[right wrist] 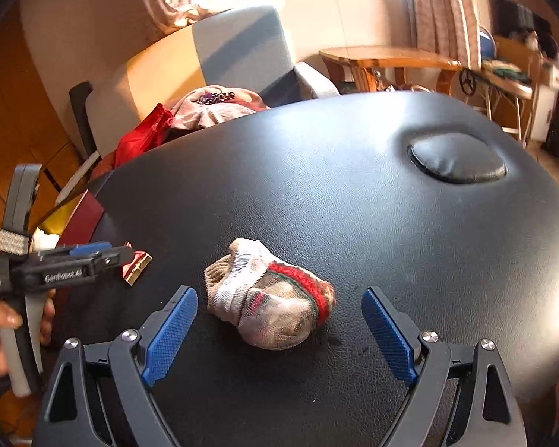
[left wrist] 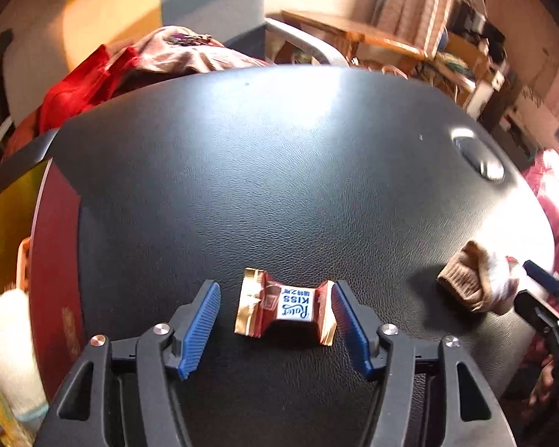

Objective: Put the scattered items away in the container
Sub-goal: 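Grasp the white sock bundle with red band using the right gripper while the left holds the chocolate, then carry the chocolate and sock bundle toward the gold box with both grippers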

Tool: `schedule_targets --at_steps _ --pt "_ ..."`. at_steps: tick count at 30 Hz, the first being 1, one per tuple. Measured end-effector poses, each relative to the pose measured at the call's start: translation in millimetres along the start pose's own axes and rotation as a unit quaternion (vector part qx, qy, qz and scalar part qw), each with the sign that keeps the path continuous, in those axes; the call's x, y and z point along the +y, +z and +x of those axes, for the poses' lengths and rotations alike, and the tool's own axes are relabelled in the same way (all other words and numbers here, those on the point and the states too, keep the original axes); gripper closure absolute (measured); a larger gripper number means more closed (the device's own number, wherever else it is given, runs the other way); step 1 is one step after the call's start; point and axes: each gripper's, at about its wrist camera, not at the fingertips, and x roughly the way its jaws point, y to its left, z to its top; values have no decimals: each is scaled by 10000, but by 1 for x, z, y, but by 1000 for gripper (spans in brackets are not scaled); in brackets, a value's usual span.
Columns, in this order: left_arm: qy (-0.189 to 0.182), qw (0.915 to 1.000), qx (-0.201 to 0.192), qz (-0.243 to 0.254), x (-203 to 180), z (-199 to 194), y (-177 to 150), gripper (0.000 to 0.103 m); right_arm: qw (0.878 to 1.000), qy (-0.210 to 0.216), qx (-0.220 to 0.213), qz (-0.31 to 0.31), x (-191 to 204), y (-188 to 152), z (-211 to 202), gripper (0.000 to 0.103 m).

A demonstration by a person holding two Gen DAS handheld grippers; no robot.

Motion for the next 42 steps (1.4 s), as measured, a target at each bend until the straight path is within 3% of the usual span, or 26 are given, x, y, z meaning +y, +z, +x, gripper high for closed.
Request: schedule_targets --at_steps 3,5,8,12,17,19,20,28,35,42 --pt "77 9998 60 183 -5 6 2 40 9999 -28 78 -108 0 2 4 17" --pt "164 9995 22 252 -9 9 4 40 9996 -73 128 -221 0 4 8 25" --pt "255 9994 -77 207 -10 10 3 46 9987 42 322 -404 -1 10 18 31" --pt "275 9991 -209 251 -13 7 -4 53 9952 187 582 -760 6 14 29 32" --pt "138 9994 -286 142 -10 1 -18 56 9887 123 684 -1330 22 5 32 55" --pt "11 9993 -368 9 -8 -3 -25 61 9878 51 664 -1404 26 2 29 60" --pt "-70 9992 -398 -49 -7 -5 -27 68 9883 19 643 -1384 27 0 27 62" --pt "-350 9984 -396 -184 -2 -23 -47 68 9962 184 476 -699 35 -14 12 69" --pt "-474 9966 -669 -106 -1 -53 -60 68 9979 464 362 -278 48 -18 3 69" --pt "-388 9937 -1040 -127 10 -88 -69 68 9959 785 166 -420 81 -2 -4 69"
